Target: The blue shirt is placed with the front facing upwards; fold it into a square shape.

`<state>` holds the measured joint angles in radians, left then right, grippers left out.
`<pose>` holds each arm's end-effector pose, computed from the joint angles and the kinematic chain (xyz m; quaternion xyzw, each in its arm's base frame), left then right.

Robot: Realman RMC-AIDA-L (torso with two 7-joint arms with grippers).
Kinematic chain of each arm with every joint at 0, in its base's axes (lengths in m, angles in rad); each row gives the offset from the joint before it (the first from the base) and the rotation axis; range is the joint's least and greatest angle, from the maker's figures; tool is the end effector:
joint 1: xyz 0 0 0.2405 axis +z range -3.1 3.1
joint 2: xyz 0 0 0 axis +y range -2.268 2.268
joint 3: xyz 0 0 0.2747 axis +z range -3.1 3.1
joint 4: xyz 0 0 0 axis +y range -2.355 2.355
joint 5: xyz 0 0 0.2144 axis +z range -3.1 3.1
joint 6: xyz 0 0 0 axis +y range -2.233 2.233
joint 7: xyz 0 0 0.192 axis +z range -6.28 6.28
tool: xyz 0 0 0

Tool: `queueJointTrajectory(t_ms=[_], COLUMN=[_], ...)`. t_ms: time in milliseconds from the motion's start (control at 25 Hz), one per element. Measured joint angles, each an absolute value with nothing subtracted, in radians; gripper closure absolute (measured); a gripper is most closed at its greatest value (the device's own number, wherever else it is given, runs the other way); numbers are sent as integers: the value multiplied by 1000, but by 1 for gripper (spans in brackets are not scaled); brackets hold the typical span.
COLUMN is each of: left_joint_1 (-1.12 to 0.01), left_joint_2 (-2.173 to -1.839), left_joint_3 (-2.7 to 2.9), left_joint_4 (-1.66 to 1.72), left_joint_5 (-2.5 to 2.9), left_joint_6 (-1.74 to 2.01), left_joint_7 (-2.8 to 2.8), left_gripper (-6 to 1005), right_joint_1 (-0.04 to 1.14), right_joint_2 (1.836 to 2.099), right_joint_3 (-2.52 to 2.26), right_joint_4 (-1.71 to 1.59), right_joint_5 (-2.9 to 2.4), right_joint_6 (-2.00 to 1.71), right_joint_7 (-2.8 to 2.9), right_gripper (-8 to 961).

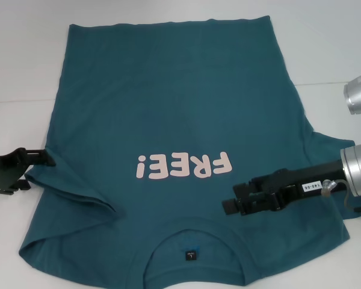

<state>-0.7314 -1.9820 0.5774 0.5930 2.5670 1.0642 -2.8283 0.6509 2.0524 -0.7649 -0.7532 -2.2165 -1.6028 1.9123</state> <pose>-0.3429 0.4508 -0.0061 -0.5949 -0.7463 -0.1280 0.2696 0.2414 0.3735 -0.0505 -0.9225 0.3621 0.1281 0.0388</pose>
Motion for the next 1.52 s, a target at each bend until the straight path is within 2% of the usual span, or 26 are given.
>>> queueJointTrajectory(t_ms=[320,600,920,1080,1320,1440,1480,1520], left_joint_1=[-763,-743,-639,-575,-499,-478,-475,-473], left_joint_2=[-2003,-1986,-1979,-1991,-2031,-2049,-2052,-2056], left_joint_3=[571,565,547,533,536,538,540,541], left_joint_4=[596,596,690,767,849,859,859,859], left_joint_5=[2423,2166,2152,2153,2152,2152,2152,2152], left_joint_6=[1072,1200,1375,1523,1764,1790,1793,1797], left_joint_7=[-2700,-2547,-2521,-2343,-2017,-1964,-1960,-1954], left_gripper=[174,173,174,175,181,183,183,183], right_joint_1=[650,654,658,653,639,632,627,627], right_joint_2=[2053,2057,2064,2063,2048,2027,2010,2010], right_joint_3=[-764,-764,-737,-721,-672,-661,-654,-654], right_joint_4=[-753,-753,-744,-710,-700,-703,-702,-702], right_joint_5=[-2215,-2211,-2195,-2143,-2119,-2119,-2119,-2119], right_joint_6=[-1603,-1604,-1580,-1574,-1572,-1578,-1578,-1578], right_joint_7=[1908,1907,1912,1934,1993,2028,2054,2054], right_gripper=[219,219,219,220,220,220,220,220])
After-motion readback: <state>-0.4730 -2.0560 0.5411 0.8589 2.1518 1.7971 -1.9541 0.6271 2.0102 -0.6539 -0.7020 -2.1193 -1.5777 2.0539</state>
